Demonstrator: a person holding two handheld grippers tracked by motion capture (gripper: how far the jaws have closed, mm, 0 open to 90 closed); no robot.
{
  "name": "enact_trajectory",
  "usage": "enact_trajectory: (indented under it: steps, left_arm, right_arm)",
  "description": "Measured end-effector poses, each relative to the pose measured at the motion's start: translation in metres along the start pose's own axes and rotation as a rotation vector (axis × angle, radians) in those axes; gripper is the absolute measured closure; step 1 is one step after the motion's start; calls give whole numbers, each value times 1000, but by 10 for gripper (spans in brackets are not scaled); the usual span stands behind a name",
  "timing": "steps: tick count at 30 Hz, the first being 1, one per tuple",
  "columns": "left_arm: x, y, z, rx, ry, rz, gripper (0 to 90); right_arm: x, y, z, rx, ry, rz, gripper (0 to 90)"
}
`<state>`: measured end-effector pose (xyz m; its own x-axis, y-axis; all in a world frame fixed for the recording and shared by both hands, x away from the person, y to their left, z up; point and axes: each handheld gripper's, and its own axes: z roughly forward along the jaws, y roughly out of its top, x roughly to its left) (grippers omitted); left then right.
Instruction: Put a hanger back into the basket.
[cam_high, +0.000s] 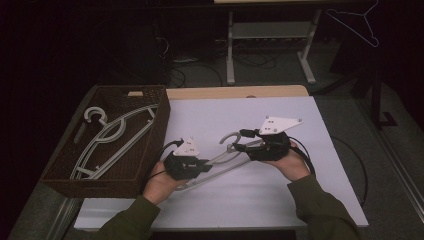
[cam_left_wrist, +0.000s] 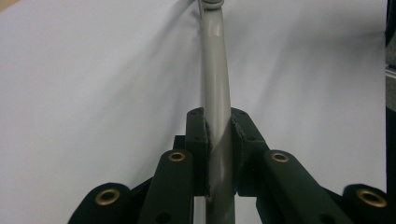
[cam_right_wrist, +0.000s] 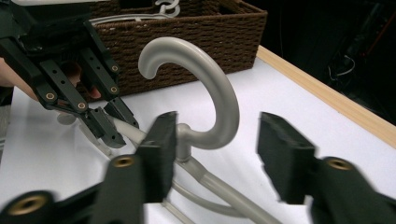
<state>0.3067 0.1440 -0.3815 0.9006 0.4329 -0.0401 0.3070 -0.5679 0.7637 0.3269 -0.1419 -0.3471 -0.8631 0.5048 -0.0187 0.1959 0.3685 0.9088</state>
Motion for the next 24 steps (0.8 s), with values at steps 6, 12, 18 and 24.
enact_trajectory:
  steps: [6, 12, 18, 24]
  left_arm:
    - [3, 4, -7, -29, 9, -29, 797]
    - [5, 13, -13, -41, 13, -47, 798]
    - [9, 21, -22, -54, 24, -72, 798]
    - [13, 29, -37, -73, 40, -87, 797]
  right_arm:
    - [-2, -7, -13, 12, -31, 46, 237]
    - [-2, -24, -31, 25, -65, 95, 179]
    - [0, -42, -47, 39, -113, 131, 137]
    - [1, -58, -60, 48, -138, 154, 124]
